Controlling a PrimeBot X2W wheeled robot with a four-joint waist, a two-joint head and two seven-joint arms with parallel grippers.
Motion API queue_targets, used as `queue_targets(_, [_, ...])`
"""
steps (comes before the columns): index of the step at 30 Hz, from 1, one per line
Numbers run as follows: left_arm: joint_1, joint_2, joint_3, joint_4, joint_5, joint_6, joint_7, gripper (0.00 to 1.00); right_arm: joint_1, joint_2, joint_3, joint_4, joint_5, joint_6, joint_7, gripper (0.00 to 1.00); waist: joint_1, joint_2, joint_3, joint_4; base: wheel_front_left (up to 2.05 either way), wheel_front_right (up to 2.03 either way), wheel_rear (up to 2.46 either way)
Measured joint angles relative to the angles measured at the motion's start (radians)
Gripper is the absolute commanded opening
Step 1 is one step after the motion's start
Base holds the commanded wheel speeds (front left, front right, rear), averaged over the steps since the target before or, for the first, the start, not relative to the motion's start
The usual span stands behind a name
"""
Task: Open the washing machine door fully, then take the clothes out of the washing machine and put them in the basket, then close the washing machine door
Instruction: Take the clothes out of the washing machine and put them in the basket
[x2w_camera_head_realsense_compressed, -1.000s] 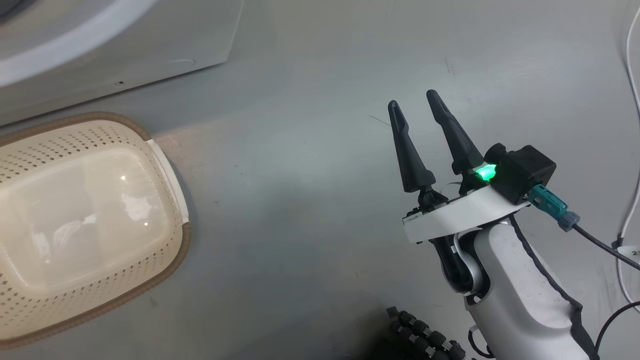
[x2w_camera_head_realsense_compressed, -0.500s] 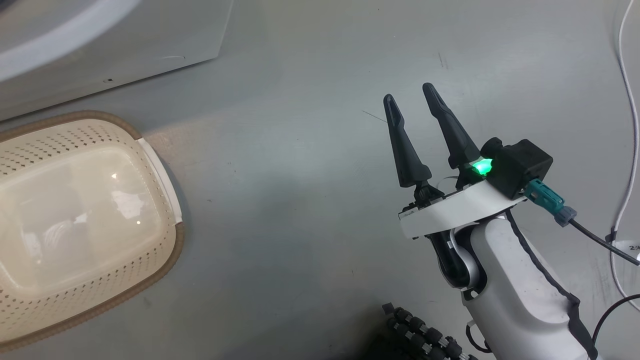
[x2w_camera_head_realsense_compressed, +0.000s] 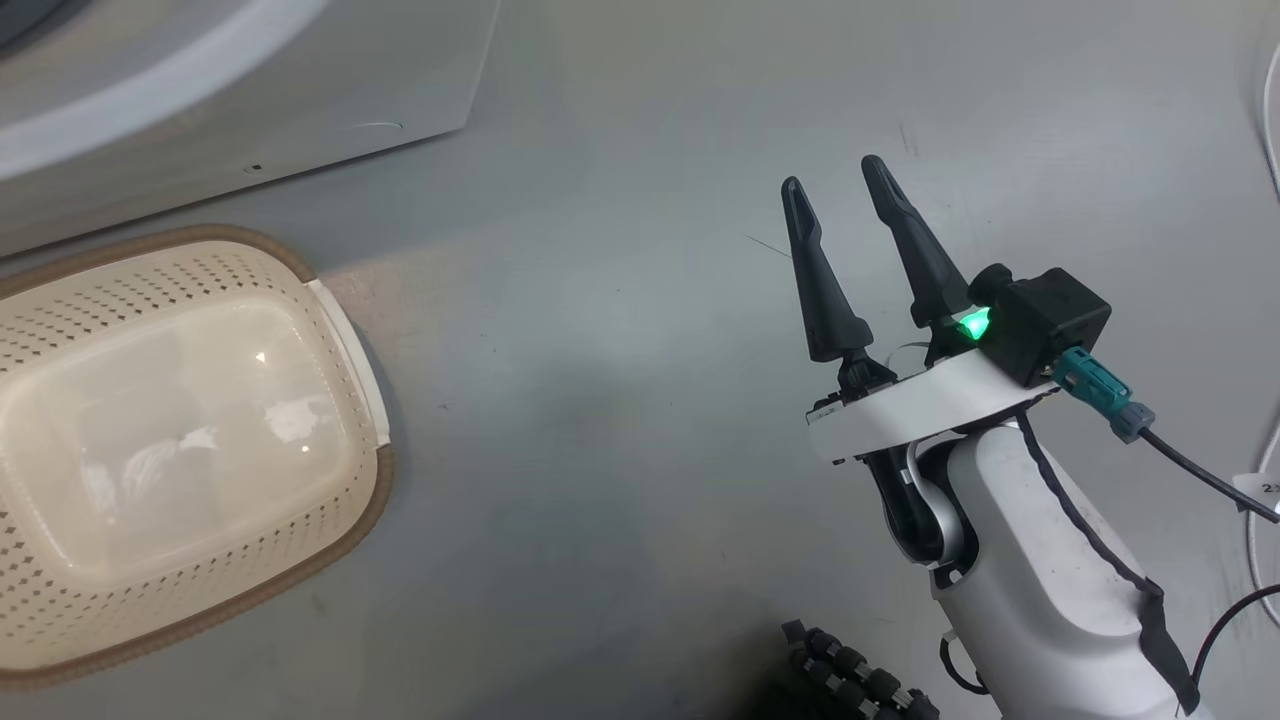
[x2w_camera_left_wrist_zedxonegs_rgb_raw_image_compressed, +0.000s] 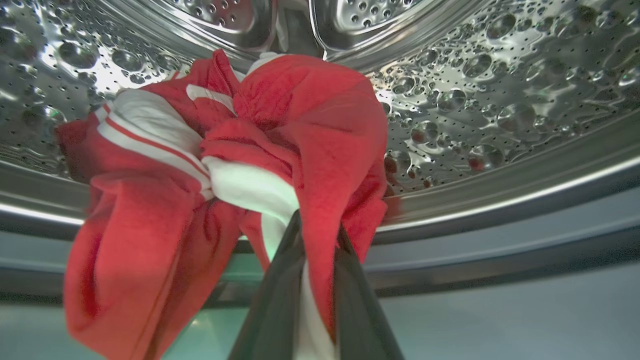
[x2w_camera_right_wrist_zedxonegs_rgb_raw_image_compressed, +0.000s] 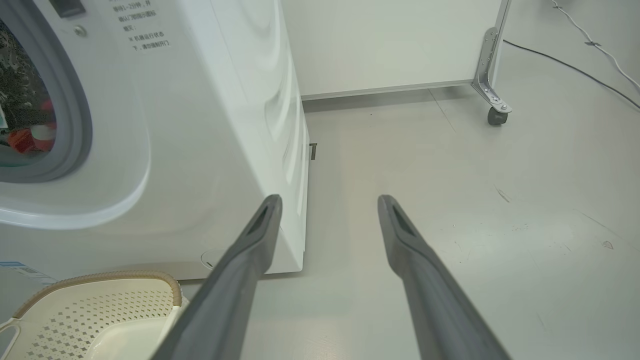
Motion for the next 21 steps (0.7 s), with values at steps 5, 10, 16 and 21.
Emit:
queue_targets(5, [0.000,-0.023,-0.023,0.000,0.020,-0.001,-0.068,0.00,0.000,0.000,-0.006,0.013,-0.020,0.000,0.000,1.00,0.0000,0.0000,-0.016,0.019,0.00,0.00,0.00])
queue_targets(10, [0.012,-0.044,-0.044,-0.003,0.035,-0.003,-0.135,0.00,0.000,0.000,-0.015,0.026,-0.045,0.000,0.000,1.00,0.0000,0.0000,-0.036,0.042,0.00,0.00,0.00])
queue_targets(16, [0.070,-0.083,-0.055,-0.021,0.049,-0.007,-0.228,0.00,0.002,-0.001,-0.033,0.046,-0.065,0.000,0.000,1.00,0.0000,0.0000,-0.066,0.072,0.00,0.00,0.00])
queue_targets(21, [0.115,-0.120,-0.068,-0.037,0.051,-0.012,-0.287,0.00,0.019,-0.001,-0.052,0.061,-0.080,0.000,0.000,1.00,0.0000,0.0000,-0.096,0.103,0.00,0.00,0.00])
